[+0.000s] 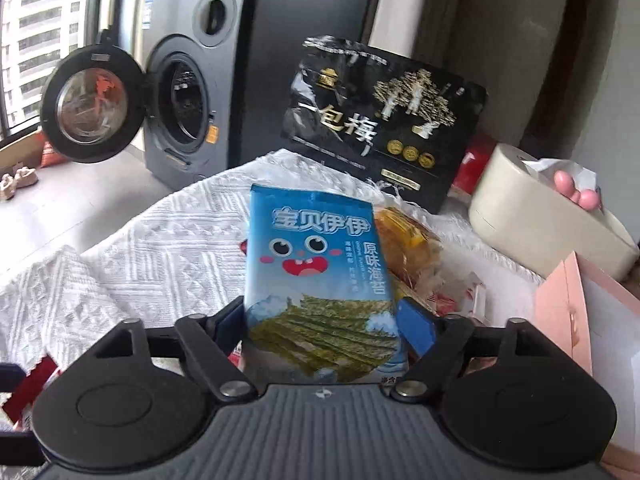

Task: Organize snacks
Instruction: 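Reach the right tool to the blue seaweed packet and grasp it while left holds red packet, then lift the blue seaweed packet with the right tool while left holds red packet, then carry both packets over the open pink box with both tools, then open the left tool dropping the red packet into the pink box while right drops blue packet, then move both tools back toward the snack pile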

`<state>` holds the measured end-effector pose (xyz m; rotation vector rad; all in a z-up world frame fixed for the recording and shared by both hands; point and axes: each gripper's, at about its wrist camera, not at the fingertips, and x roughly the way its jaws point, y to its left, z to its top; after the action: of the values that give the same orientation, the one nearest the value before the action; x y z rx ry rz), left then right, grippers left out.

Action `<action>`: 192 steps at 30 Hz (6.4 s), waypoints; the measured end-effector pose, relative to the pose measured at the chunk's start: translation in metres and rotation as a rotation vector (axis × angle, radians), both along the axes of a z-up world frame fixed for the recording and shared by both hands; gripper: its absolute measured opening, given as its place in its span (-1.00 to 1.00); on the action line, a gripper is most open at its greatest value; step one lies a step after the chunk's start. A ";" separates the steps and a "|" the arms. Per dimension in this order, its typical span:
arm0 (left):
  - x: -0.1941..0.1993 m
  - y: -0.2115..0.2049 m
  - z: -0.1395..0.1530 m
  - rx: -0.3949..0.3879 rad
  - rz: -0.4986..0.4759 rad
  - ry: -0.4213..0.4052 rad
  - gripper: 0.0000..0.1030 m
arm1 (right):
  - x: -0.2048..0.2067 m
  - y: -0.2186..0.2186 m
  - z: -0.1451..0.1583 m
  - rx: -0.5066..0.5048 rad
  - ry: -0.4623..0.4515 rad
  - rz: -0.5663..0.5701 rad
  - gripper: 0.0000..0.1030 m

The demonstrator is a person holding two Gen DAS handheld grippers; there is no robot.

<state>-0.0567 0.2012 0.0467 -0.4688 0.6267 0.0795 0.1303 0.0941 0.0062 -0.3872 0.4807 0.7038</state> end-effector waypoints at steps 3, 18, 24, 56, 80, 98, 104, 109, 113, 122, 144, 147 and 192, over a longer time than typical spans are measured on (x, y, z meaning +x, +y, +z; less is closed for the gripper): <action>0.001 -0.001 0.000 -0.003 -0.005 0.002 0.15 | -0.002 -0.009 0.006 0.022 0.004 0.013 0.05; 0.005 -0.006 -0.001 -0.005 -0.026 0.008 0.15 | -0.024 -0.084 0.029 0.117 0.056 0.248 0.42; 0.007 -0.008 -0.001 0.001 -0.035 0.014 0.15 | -0.010 -0.071 0.030 0.035 -0.032 0.237 0.48; 0.014 -0.006 -0.004 -0.014 -0.035 0.028 0.24 | 0.046 -0.060 0.001 0.063 0.185 0.253 0.58; 0.044 -0.110 0.033 0.040 -0.454 -0.043 0.16 | -0.090 -0.230 0.036 0.225 0.122 0.033 -0.78; 0.247 -0.200 0.086 0.026 -0.500 -0.159 0.33 | -0.096 -0.339 0.055 0.347 0.028 -0.205 -0.78; 0.275 -0.203 0.061 0.040 -0.476 -0.121 0.33 | -0.068 -0.339 0.076 0.370 -0.049 -0.237 -0.78; 0.277 -0.210 0.055 0.131 -0.505 -0.116 0.34 | -0.024 -0.321 0.087 0.331 -0.070 -0.275 -0.78; 0.278 -0.208 0.047 0.125 -0.531 -0.119 0.34 | 0.015 -0.298 0.084 0.261 -0.058 -0.338 -0.78; 0.272 -0.187 0.046 0.035 -0.547 -0.179 0.34 | 0.067 -0.257 0.070 0.148 -0.023 -0.423 -0.78; 0.243 -0.211 0.045 0.354 -0.655 -0.285 0.40 | 0.062 -0.280 0.059 0.267 0.098 -0.483 -0.15; 0.228 -0.235 0.036 0.502 -0.794 -0.268 0.41 | 0.062 -0.287 0.054 0.271 0.122 -0.509 -0.15; 0.182 -0.032 -0.019 0.181 -0.184 0.067 0.39 | -0.014 -0.107 -0.031 0.093 0.317 0.108 0.97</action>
<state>0.1250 0.1687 0.0281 -0.2331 0.7185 -0.0227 0.1162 -0.0130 -0.0249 -0.2147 0.7273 0.8950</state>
